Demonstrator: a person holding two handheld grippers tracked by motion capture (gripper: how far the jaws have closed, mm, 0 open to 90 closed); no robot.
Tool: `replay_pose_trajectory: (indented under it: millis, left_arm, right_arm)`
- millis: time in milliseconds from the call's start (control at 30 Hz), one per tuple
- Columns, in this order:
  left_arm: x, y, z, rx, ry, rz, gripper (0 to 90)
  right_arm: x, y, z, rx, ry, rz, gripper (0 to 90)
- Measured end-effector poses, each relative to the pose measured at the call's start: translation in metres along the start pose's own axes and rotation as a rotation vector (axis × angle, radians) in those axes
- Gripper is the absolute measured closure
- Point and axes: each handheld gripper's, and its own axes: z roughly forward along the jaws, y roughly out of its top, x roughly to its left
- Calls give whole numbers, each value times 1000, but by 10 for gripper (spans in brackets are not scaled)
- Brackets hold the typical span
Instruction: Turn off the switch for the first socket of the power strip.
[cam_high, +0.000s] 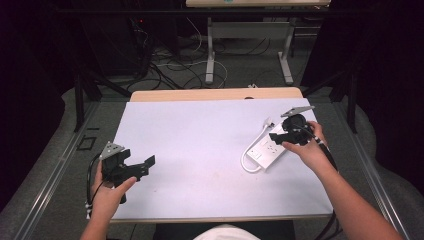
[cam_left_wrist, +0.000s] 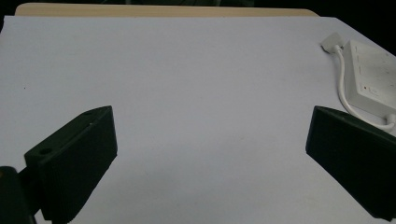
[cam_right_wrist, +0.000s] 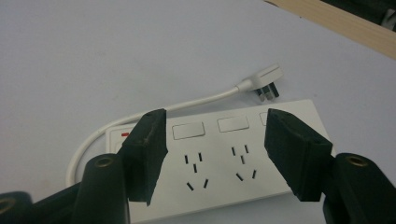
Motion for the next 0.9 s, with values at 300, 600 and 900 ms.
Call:
replay_pose_trajectory:
  millis: [300,600,900]
  left_arm:
    - [0,0,0,0,2,3,20]
    - [1,0,0,3,2,1,20]
    - [2,-1,0,3,6,-3,21]
  right_arm:
    - [-2,3,11,11,12,16,454]
    - [-2,5,22,21,5,12,517]
    - [0,7,32,35,1,22,599]
